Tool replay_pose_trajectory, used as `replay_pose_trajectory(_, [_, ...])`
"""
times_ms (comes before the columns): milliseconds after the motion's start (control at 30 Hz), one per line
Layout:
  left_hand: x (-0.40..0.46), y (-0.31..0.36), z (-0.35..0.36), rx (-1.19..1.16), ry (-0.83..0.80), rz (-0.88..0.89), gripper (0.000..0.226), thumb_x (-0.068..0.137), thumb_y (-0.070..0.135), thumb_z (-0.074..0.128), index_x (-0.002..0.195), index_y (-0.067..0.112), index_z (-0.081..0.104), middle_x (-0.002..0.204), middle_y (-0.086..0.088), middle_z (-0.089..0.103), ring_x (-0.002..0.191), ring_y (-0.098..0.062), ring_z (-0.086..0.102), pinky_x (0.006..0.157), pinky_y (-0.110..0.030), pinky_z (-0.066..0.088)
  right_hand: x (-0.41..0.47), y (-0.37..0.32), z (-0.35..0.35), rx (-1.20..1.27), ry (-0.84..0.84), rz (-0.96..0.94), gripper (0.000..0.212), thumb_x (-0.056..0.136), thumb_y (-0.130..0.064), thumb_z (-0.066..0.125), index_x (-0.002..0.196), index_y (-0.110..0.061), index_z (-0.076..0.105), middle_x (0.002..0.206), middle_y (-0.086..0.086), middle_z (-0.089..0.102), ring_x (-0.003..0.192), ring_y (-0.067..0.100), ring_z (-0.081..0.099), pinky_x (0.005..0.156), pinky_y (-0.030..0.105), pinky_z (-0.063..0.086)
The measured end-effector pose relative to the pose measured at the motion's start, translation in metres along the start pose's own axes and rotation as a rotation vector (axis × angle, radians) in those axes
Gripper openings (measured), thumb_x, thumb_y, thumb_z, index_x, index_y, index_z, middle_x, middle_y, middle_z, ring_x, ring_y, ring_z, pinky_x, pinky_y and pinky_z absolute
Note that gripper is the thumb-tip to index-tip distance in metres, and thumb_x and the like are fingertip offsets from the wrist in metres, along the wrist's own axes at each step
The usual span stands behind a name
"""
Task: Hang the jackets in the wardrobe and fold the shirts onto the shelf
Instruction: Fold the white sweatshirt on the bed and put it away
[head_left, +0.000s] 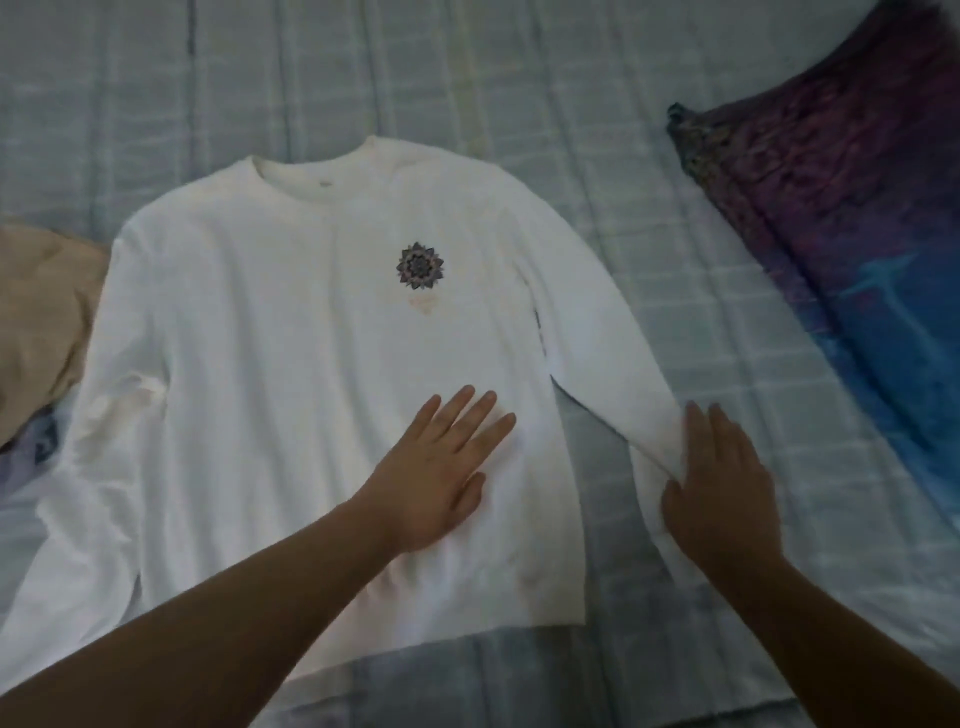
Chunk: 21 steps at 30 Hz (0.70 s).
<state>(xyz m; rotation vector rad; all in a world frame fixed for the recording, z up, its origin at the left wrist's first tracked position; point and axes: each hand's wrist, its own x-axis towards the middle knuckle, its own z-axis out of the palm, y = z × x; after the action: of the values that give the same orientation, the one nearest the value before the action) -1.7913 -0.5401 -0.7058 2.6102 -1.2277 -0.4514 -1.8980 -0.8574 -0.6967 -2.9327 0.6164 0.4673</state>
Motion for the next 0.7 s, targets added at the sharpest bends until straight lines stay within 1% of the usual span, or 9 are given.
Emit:
replay_pose_trajectory(67, [0.035, 0.011, 0.002, -0.015, 0.020, 0.013, 0.064, 0.098, 0.036, 0.035, 0.157, 0.023, 0.014, 0.164, -0.006, 0.012, 0.152, -0.027, 0.004, 0.120, -0.050, 0.018, 0.003, 0.012, 0.003, 0.144, -0.046, 0.176, 0.073, 0.077, -0.020, 0.068, 0.143, -0.019, 0.038, 0.135, 0.014, 0.051, 0.119, 0.037, 0.051, 0.092, 0.050, 0.047])
replay_pose_trajectory(100, [0.050, 0.017, 0.003, -0.020, 0.024, 0.014, 0.064, 0.098, 0.036, 0.035, 0.157, 0.023, 0.014, 0.164, -0.007, 0.012, 0.152, -0.027, 0.005, 0.120, -0.049, 0.018, 0.005, 0.016, 0.002, 0.216, -0.057, 0.239, 0.052, 0.081, -0.022, 0.065, 0.129, -0.026, 0.047, 0.121, 0.009, 0.058, 0.108, 0.034, 0.056, 0.085, 0.046, 0.049])
replay_pose_trajectory(167, [0.076, 0.028, 0.005, -0.024, 0.030, 0.014, 0.065, 0.097, 0.036, 0.035, 0.157, 0.023, 0.013, 0.164, -0.007, 0.013, 0.152, -0.026, 0.006, 0.120, -0.048, 0.018, 0.009, 0.021, -0.002, 0.319, -0.058, 0.297, 0.019, 0.083, -0.021, 0.058, 0.098, -0.030, 0.049, 0.095, 0.000, 0.060, 0.090, 0.030, 0.062, 0.075, 0.039, 0.047])
replay_pose_trajectory(233, [0.099, 0.038, 0.005, -0.027, 0.023, 0.008, 0.066, 0.095, 0.036, 0.034, 0.157, 0.025, 0.013, 0.164, -0.006, 0.012, 0.152, -0.025, 0.005, 0.121, -0.047, 0.016, 0.015, 0.030, -0.013, 0.347, 0.013, 0.298, 0.020, 0.082, -0.014, 0.057, 0.091, -0.029, 0.048, 0.089, -0.002, 0.056, 0.086, 0.030, 0.062, 0.072, 0.036, 0.044])
replay_pose_trajectory(400, [0.158, 0.063, -0.006, 0.011, 0.033, 0.017, 0.074, 0.086, 0.037, 0.032, 0.156, 0.027, 0.012, 0.164, -0.008, 0.010, 0.151, -0.028, 0.005, 0.121, -0.048, 0.011, 0.041, 0.079, -0.067, 0.203, 0.543, 0.113, 0.038, 0.070, 0.002, 0.059, 0.104, -0.015, 0.061, 0.095, 0.011, 0.058, 0.086, 0.036, 0.058, 0.075, 0.043, 0.041])
replay_pose_trajectory(467, [0.179, 0.073, -0.007, 0.024, 0.038, 0.028, 0.075, 0.084, 0.038, 0.031, 0.156, 0.029, 0.011, 0.164, -0.007, 0.010, 0.151, -0.029, 0.005, 0.121, -0.048, 0.010, 0.047, 0.102, -0.075, 0.107, 0.664, 0.036, 0.044, 0.063, 0.000, 0.054, 0.105, -0.011, 0.066, 0.092, 0.014, 0.059, 0.084, 0.039, 0.055, 0.076, 0.047, 0.038])
replay_pose_trajectory(567, [0.204, 0.081, 0.008, 0.031, 0.016, 0.026, 0.072, 0.087, 0.039, 0.030, 0.156, 0.032, 0.011, 0.164, -0.008, 0.013, 0.151, -0.030, 0.009, 0.121, -0.051, 0.012, 0.049, 0.122, -0.052, -0.058, 0.531, 0.018, 0.048, 0.061, -0.008, 0.050, 0.106, -0.014, 0.067, 0.094, 0.012, 0.059, 0.082, 0.036, 0.054, 0.074, 0.045, 0.035])
replay_pose_trajectory(633, [0.213, 0.082, 0.023, 0.055, -0.003, 0.027, 0.067, 0.091, 0.043, 0.027, 0.156, 0.033, 0.011, 0.164, -0.008, 0.013, 0.151, -0.031, 0.009, 0.121, -0.052, 0.009, 0.046, 0.129, -0.019, -0.147, 0.334, 0.079, 0.050, 0.069, -0.011, 0.048, 0.115, -0.019, 0.064, 0.105, 0.008, 0.058, 0.092, 0.034, 0.053, 0.080, 0.047, 0.038])
replay_pose_trajectory(700, [0.217, 0.083, 0.034, 0.069, -0.036, 0.012, 0.064, 0.095, 0.048, 0.023, 0.156, 0.034, 0.011, 0.164, -0.007, 0.009, 0.152, -0.030, 0.003, 0.120, -0.050, -0.002, 0.040, 0.134, 0.005, -0.122, 0.196, 0.130, 0.057, 0.069, -0.012, 0.058, 0.125, -0.023, 0.060, 0.121, 0.006, 0.056, 0.106, 0.032, 0.051, 0.090, 0.050, 0.039])
